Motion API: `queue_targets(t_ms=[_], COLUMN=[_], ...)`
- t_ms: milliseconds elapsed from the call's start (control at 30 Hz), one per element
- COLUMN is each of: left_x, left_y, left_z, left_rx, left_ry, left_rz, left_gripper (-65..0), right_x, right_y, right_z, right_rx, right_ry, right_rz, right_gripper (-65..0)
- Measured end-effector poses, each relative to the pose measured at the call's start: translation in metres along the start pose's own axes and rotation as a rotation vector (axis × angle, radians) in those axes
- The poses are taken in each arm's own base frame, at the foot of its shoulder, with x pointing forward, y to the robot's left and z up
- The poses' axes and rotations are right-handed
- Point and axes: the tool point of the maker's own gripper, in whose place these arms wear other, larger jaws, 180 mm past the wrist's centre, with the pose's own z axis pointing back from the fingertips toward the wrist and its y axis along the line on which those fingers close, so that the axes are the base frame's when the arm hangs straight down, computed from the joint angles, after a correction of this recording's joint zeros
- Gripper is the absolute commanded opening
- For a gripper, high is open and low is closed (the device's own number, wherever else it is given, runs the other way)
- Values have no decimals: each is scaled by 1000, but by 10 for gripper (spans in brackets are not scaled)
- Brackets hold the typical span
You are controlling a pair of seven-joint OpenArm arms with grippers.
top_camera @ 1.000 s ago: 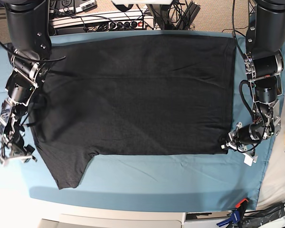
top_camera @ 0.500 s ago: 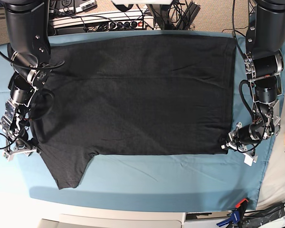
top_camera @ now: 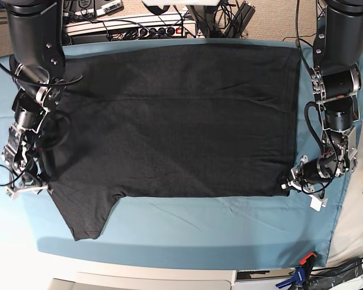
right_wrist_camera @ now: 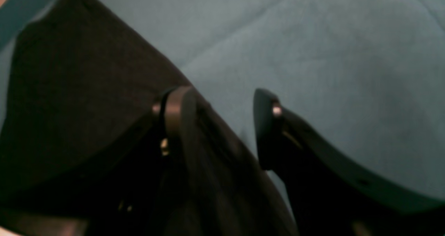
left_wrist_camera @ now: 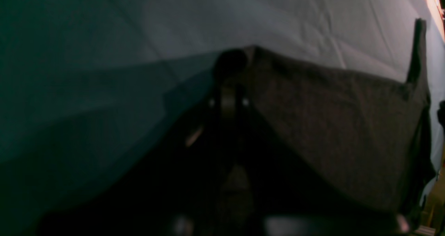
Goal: Fold the T-shirt properly
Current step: 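Lift the hem with both grippers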
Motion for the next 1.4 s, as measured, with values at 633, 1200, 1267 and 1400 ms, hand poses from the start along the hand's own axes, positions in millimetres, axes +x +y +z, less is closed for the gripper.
queue_targets(t_ms=[633,1200,1267,1400], left_x=[1,1,1,1], left_y=[-2,-5,-5,-5], left_z=[0,0,0,0], left_rx=[-8,-28,-28,-28], left_ry=[-3,-4,-4,-4], left_rz=[-1,-19,-19,-19], left_gripper=[-650,-650,-650,-650], right_x=[-30,-35,-35,-34], right_y=[-7,17,17,17], right_z=[-2,-4,-4,-4], right_rx=[-26,59,59,60], right_ry=[42,18,17,17], right_rz=[17,9,9,9], right_gripper=[-376,-376,-376,-376])
